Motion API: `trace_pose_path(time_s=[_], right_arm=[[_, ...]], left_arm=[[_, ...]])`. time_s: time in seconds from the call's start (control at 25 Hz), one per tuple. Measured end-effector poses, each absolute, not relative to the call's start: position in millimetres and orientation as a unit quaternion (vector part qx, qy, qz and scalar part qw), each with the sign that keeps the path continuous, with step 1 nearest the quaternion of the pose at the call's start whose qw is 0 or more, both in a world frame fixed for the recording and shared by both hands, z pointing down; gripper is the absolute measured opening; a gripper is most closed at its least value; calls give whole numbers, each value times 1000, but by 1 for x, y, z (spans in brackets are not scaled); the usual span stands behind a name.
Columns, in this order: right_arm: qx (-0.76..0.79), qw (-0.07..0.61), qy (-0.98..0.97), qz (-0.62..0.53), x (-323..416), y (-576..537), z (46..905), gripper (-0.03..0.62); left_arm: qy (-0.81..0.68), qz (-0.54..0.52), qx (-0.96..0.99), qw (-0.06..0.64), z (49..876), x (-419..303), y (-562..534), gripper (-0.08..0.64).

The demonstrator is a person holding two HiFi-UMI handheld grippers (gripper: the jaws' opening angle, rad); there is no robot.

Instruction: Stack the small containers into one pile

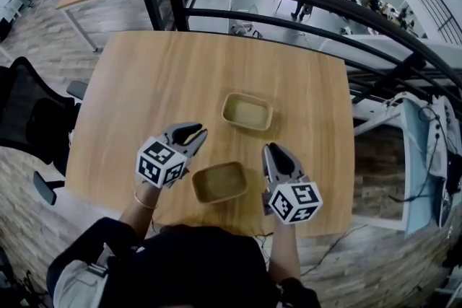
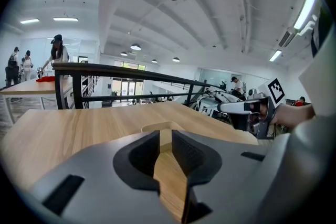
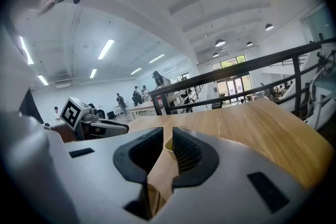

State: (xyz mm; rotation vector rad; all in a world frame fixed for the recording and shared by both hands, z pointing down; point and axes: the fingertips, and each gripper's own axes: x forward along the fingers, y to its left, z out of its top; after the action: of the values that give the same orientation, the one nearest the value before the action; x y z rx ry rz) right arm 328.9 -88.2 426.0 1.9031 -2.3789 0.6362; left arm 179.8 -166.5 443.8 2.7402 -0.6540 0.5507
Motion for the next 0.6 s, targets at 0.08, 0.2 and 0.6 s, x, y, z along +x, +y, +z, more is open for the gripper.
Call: trace_pose_path(time_s=[0.08, 0.2, 0.6], right_arm=[[608, 16, -766, 207, 333, -91, 429, 42], [603, 16, -768, 214, 336, -95, 432, 73], [599, 30, -767, 230, 352, -107, 451, 123]], left_arm=[[-227, 193, 944, 139, 447, 185, -169, 77], [-235, 194, 942, 141, 448, 188, -174, 80], [-243, 214, 934, 153, 462, 200, -185, 100]])
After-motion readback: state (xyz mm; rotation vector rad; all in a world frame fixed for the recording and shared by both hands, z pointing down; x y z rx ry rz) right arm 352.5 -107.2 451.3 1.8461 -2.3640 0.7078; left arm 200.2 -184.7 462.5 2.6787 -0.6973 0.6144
